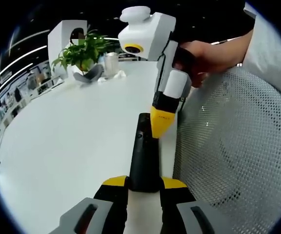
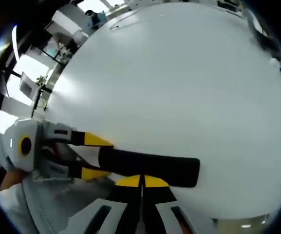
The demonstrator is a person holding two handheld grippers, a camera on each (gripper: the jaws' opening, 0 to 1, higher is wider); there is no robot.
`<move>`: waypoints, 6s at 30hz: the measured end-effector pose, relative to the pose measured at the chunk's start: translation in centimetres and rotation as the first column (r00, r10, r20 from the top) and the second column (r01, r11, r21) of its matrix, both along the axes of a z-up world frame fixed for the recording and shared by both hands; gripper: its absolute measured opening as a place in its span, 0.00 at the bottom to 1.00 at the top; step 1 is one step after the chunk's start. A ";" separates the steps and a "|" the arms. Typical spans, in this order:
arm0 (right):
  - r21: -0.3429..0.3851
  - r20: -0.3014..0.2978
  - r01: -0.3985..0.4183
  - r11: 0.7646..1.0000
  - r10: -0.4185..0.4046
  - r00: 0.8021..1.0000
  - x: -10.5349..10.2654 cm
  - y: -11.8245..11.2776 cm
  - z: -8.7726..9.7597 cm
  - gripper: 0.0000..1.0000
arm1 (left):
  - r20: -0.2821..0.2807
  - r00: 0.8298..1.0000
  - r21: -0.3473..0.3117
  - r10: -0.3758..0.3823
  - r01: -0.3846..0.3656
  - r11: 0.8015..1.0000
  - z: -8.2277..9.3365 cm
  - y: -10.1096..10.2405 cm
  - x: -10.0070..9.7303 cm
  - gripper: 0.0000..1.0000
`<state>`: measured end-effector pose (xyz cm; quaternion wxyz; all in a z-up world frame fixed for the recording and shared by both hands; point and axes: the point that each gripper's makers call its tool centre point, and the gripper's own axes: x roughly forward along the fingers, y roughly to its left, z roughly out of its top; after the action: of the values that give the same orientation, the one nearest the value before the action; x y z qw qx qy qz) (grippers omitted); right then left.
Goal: Press the specified remote control buttons in sequence, fully releasing each button before pressing the next.
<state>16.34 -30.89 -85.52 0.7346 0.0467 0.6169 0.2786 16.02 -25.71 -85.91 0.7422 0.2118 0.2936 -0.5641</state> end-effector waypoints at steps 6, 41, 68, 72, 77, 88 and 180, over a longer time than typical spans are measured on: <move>-0.011 0.014 -0.021 1.000 0.021 1.000 -0.1 0.1 -0.1 0.00 | -0.001 1.000 -0.002 0.003 -0.003 1.000 0.0 0.0 0.0 0.24; 0.099 0.008 0.042 0.994 -0.043 0.999 0.9 1.1 0.5 0.00 | 0.007 1.000 -0.002 -0.007 0.007 1.000 0.0 -0.1 -0.1 0.24; 0.132 -0.034 0.055 0.990 -0.051 0.998 0.7 1.5 0.3 0.00 | 0.007 1.000 -0.014 -0.026 0.026 1.000 0.1 -0.5 -0.3 0.24; 0.128 -0.025 0.058 0.990 -0.055 0.998 0.6 1.5 0.4 0.00 | 0.008 1.000 -0.012 -0.027 0.027 1.000 0.0 -0.5 -0.3 0.24; 0.139 -0.035 0.079 0.987 -0.075 0.997 0.7 1.4 0.4 0.00 | 0.009 1.000 -0.010 -0.028 0.028 1.000 0.1 -0.6 -0.3 0.24; 0.146 -0.049 0.109 0.983 -0.103 0.993 0.8 1.3 0.4 0.00 | 0.005 1.000 -0.005 -0.029 0.029 1.000 0.0 -0.5 -0.3 0.24; 0.149 -0.005 0.033 0.988 -0.033 0.999 0.8 1.8 0.5 0.00 | 0.013 1.000 -0.021 -0.024 0.024 0.999 0.1 -0.7 -0.2 0.24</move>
<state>17.15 -29.06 -85.04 0.7326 0.1119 0.5947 0.3116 15.83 -26.42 -85.85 0.7393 0.2110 0.2804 -0.5747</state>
